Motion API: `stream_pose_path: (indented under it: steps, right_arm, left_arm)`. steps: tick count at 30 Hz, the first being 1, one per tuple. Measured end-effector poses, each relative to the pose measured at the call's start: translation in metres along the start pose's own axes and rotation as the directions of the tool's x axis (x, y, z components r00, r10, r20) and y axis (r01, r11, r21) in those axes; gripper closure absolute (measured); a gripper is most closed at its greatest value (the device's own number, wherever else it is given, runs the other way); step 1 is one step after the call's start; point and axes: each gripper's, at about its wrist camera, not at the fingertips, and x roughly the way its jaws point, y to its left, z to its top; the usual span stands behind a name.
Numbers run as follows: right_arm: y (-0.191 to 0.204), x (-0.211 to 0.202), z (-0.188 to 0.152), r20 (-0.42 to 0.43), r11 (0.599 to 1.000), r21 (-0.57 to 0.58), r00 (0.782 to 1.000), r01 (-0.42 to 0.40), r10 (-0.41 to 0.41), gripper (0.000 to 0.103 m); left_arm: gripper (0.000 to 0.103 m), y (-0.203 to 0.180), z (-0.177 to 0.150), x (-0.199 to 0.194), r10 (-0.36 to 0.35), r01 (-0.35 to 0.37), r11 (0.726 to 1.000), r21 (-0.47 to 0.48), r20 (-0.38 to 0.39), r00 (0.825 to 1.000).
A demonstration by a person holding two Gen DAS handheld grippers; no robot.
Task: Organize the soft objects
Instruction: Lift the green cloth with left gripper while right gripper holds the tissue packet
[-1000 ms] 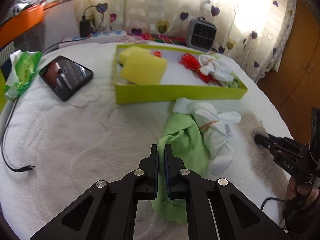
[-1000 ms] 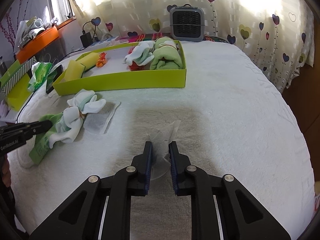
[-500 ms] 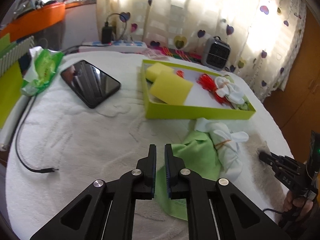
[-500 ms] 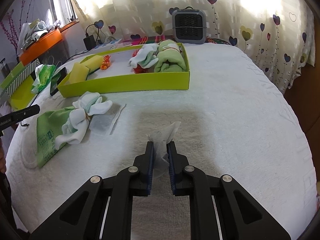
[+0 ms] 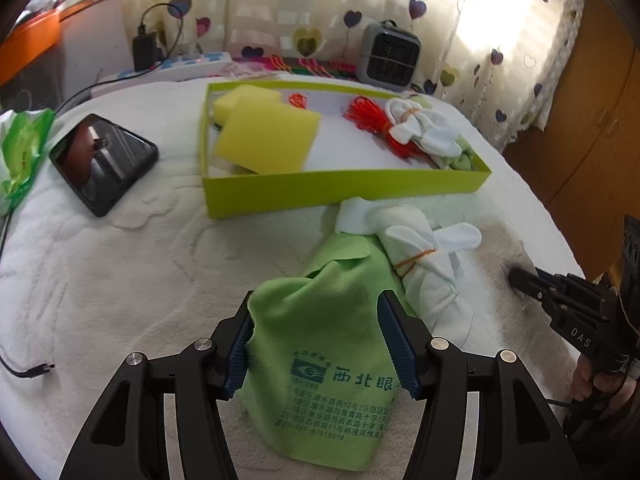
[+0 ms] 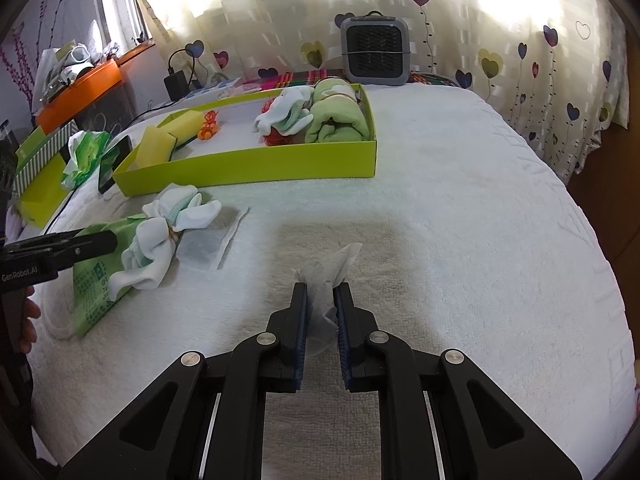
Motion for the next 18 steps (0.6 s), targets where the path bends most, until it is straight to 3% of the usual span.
stream_pose_path:
  steps: [9, 18]
  right_arm:
    - [-0.001, 0.001, 0.0, -0.003, 1.0, 0.011, 1.0, -0.008, 0.008, 0.089]
    - [-0.003, 0.001, -0.001, -0.004, 1.0, 0.02, 1.0, -0.013, 0.013, 0.089]
  left_arm:
    - [0.044, -0.031, -0.006, 0.008, -0.009, 0.011, 0.994, 0.111, -0.021, 1.0]
    - [0.047, -0.037, -0.013, 0.006, 0.101, -0.098, 0.977, 0.191, -0.009, 0.995]
